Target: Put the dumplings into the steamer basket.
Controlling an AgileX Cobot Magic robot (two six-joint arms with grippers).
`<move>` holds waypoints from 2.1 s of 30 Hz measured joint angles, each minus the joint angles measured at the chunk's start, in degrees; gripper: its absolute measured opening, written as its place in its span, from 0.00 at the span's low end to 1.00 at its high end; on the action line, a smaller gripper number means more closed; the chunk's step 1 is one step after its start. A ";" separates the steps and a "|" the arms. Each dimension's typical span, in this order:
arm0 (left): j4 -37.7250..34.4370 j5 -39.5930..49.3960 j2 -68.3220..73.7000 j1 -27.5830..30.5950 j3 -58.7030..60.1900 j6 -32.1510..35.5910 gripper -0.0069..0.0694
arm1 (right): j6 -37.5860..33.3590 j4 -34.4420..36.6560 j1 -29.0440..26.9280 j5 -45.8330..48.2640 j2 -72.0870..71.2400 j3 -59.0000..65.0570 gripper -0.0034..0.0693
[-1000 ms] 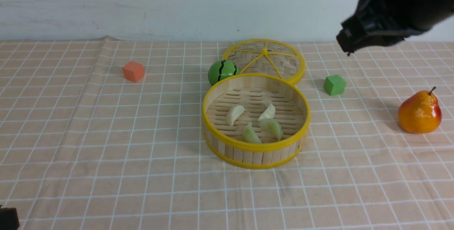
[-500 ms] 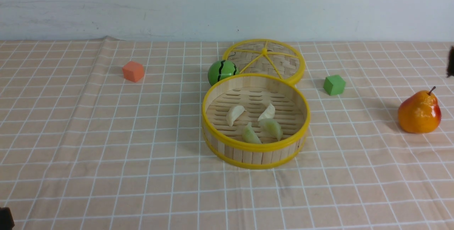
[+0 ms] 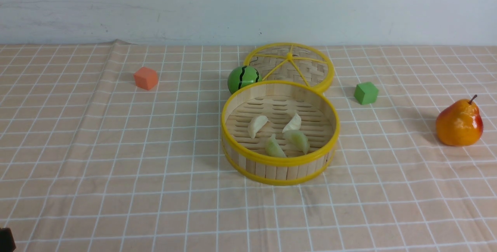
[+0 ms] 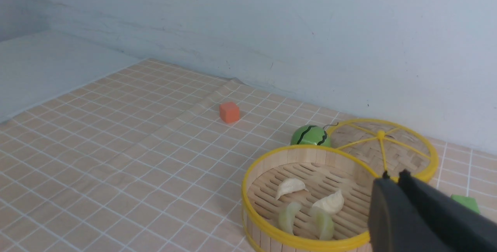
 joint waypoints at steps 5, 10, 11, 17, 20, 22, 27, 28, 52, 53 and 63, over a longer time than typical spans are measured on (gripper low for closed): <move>0.00 0.00 0.00 0.00 0.00 0.00 0.14 | 0.00 -0.46 0.00 1.41 0.00 0.07 0.10; 0.00 0.06 0.00 0.00 0.00 0.00 0.15 | 0.00 -1.99 -0.13 -1.46 -1.20 4.97 0.03; 0.00 0.06 0.00 0.00 0.00 0.00 0.15 | 0.00 -2.39 -1.13 -5.24 -2.90 9.50 0.02; -0.05 0.06 0.00 0.00 0.00 0.00 0.16 | 2.58 -3.29 -10.00 -16.40 -11.40 25.61 0.02; -0.05 0.06 0.00 0.00 0.00 0.00 0.16 | 5.95 -5.79 -15.78 -16.53 -16.81 31.72 0.02; -0.05 0.06 0.00 0.00 0.00 0.00 0.17 | 9.00 -8.59 -18.88 -14.77 -19.58 34.49 0.02; -0.05 0.06 0.00 0.00 0.00 0.00 0.17 | 19.64 -15.73 -27.39 -6.42 -27.15 39.67 0.02; -0.05 0.06 0.00 0.00 0.00 0.00 0.17 | 20.91 -16.31 -28.29 -5.04 -28.44 40.74 0.02; -0.05 0.06 0.00 0.00 0.00 0.00 0.18 | 21.91 -18.21 -26.65 -1.86 -29.09 42.32 0.02; -0.05 0.06 0.00 0.00 0.00 0.00 0.19 | 21.91 -18.21 -26.65 -1.86 -29.09 42.32 0.02; -0.05 0.06 0.00 0.00 0.00 -0.02 0.20 | 21.91 -18.21 -26.65 -1.86 -29.09 42.32 0.03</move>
